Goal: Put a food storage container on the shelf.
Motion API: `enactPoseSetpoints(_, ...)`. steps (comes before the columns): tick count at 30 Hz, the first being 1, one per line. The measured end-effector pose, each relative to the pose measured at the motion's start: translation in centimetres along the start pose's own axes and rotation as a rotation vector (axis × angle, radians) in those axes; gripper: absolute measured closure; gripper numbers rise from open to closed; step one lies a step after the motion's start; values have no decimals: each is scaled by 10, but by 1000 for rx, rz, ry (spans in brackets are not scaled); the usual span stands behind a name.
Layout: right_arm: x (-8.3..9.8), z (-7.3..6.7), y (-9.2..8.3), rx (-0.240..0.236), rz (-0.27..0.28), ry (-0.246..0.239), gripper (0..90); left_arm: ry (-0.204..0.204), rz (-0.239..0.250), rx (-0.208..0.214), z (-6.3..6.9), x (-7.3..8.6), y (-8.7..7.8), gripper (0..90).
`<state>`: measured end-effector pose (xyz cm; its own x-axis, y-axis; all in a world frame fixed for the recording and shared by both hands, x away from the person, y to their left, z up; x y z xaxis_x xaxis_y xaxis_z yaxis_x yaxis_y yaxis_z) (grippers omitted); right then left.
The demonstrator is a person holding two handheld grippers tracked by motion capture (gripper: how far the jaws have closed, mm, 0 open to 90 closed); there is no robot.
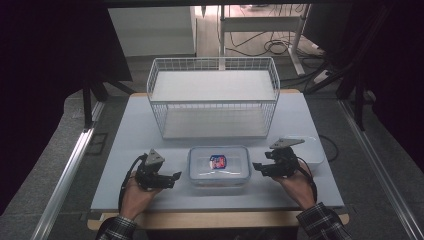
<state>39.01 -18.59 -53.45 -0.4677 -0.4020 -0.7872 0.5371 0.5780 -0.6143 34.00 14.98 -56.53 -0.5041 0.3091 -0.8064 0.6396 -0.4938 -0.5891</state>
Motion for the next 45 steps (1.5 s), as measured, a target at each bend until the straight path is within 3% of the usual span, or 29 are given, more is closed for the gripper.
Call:
enactPoseSetpoints(4, -3, -4, -6, -27, 38, 6, 149, 3, 19, 9, -2, -1, 1, 67)
enactPoseSetpoints(10, -2, -6, -11, -61, 69, 27, 91, -21, 68, 51, -2, -9, -1, 57)
enactPoseSetpoints(15, -9, -12, -14, -109, 102, 61, 53, -31, 32, 93, 6, -18, -2, 49)
enactPoseSetpoints(18, -11, -16, -13, -117, 101, 57, 37, -12, 20, 116, 13, -26, -2, 34)
enactPoseSetpoints(20, -14, -20, -12, -112, 93, 63, 21, 10, 4, 110, 18, -30, -1, 2)
enactPoseSetpoints(22, -14, -26, -7, -119, 48, 72, 9, 23, -8, 125, 22, -33, 0, 0)
enactPoseSetpoints(29, -15, -35, 3, -159, -5, 62, 93, -24, -3, 213, 27, -43, 7, 37)
enactPoseSetpoints(32, -16, -35, 6, -165, -12, 67, 106, -26, -8, 220, 27, -45, 11, 59)
enactPoseSetpoints(34, -16, -36, 11, -179, -21, 77, 107, -41, -18, 233, 27, -46, 16, 59)
enactPoseSetpoints(35, -16, -37, 16, -204, -23, 97, 106, -72, -39, 250, 28, -44, 24, 17)
enactPoseSetpoints(36, -16, -37, 16, -204, -23, 97, 106, -72, -39, 250, 28, -44, 24, 1)
enactPoseSetpoints(38, -14, -39, 21, -208, -37, 95, 102, -90, -62, 279, 31, -40, 30, 0)
enactPoseSetpoints(41, -11, -42, 30, -247, -66, 130, 69, -134, -82, 370, 40, -35, 39, 0)
enactPoseSetpoints(45, -7, -44, 32, -290, -92, 177, 63, -172, -87, 407, 43, -33, 41, 2)
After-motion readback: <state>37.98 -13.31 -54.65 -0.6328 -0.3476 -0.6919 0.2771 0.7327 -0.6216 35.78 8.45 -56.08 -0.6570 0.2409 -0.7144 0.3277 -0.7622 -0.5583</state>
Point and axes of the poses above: each handheld gripper's, and its own axes: y roughly forward along the jaws, x roughly out of its underside, z roughly to its right, the point moved 8 cm from there along y, roughly forward along the jaws, and after that the axes turned 6 degrees about z, right-handed, at the moved point
